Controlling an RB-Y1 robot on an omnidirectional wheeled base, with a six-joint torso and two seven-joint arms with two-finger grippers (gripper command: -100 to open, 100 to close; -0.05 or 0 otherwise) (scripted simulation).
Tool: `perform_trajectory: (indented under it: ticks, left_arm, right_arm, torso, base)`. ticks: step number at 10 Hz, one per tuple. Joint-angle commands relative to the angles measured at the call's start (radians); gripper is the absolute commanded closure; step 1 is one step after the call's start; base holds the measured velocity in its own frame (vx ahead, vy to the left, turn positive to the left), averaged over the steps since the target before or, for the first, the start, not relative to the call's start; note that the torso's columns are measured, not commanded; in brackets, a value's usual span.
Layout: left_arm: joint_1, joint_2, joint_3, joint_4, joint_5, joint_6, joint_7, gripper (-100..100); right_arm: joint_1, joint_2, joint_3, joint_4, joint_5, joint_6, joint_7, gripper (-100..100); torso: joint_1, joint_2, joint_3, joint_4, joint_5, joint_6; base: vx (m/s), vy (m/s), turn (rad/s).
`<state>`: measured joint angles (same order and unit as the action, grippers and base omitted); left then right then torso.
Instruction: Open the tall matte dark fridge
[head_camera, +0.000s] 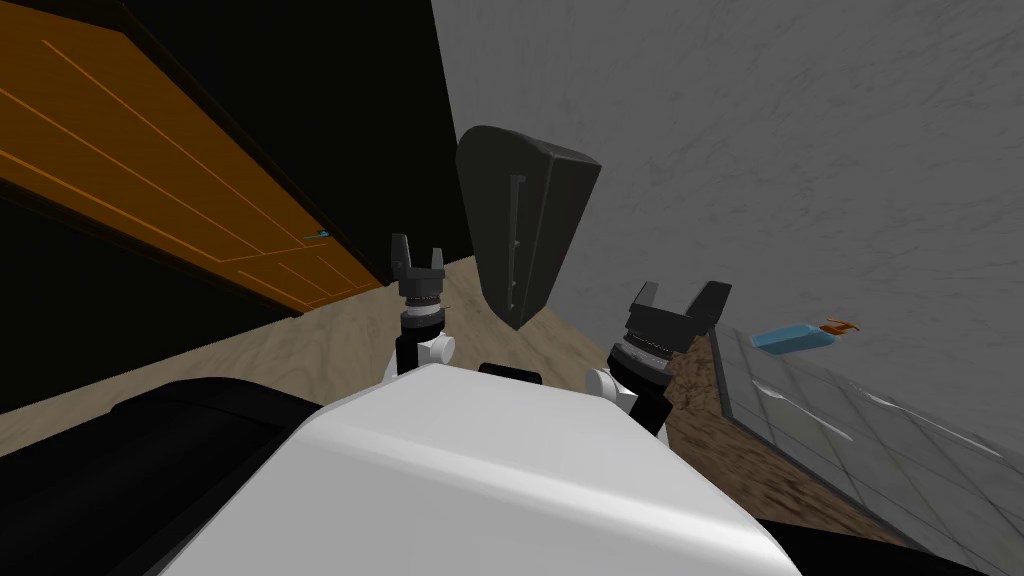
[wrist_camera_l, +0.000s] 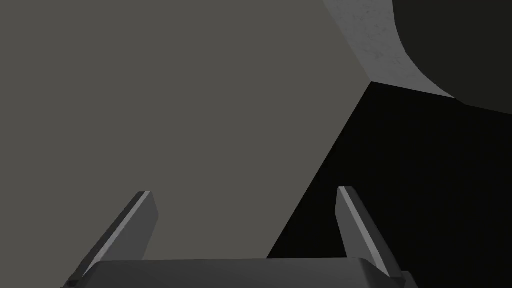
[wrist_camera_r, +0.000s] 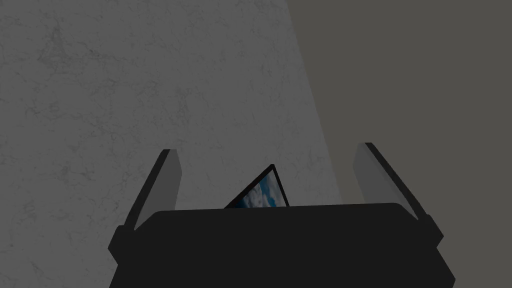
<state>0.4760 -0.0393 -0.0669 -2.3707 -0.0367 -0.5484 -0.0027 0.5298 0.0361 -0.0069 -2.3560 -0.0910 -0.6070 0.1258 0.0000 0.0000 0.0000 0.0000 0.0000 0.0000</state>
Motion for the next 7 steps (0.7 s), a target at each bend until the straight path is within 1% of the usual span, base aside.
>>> perform_trajectory:
  ticks: [1, 3, 7]
  left_arm:
    - [0.0, 0.0, 0.0, 0.0, 0.0, 0.0, 0.0, 0]
    - [0.0, 0.0, 0.0, 0.0, 0.0, 0.0, 0.0, 0]
    - [0.0, 0.0, 0.0, 0.0, 0.0, 0.0, 0.0, 0]
  right_arm:
    - [0.0, 0.0, 0.0, 0.0, 0.0, 0.0, 0.0, 0]
    - [0.0, 0.0, 0.0, 0.0, 0.0, 0.0, 0.0, 0]
    - [0.0, 0.0, 0.0, 0.0, 0.0, 0.0, 0.0, 0]
  torso:
    - [0.0, 0.041, -0.082, 0.041, 0.0, 0.0]
    - [0.0, 0.175, -0.351, 0.176, 0.0, 0.0]
    - [0.0, 0.47, -0.939, 0.47, 0.0, 0.0]
  base:
    - [0.0, 0.0, 0.0]
    - [0.0, 0.0, 0.0]
    - [0.0, 0.0, 0.0]
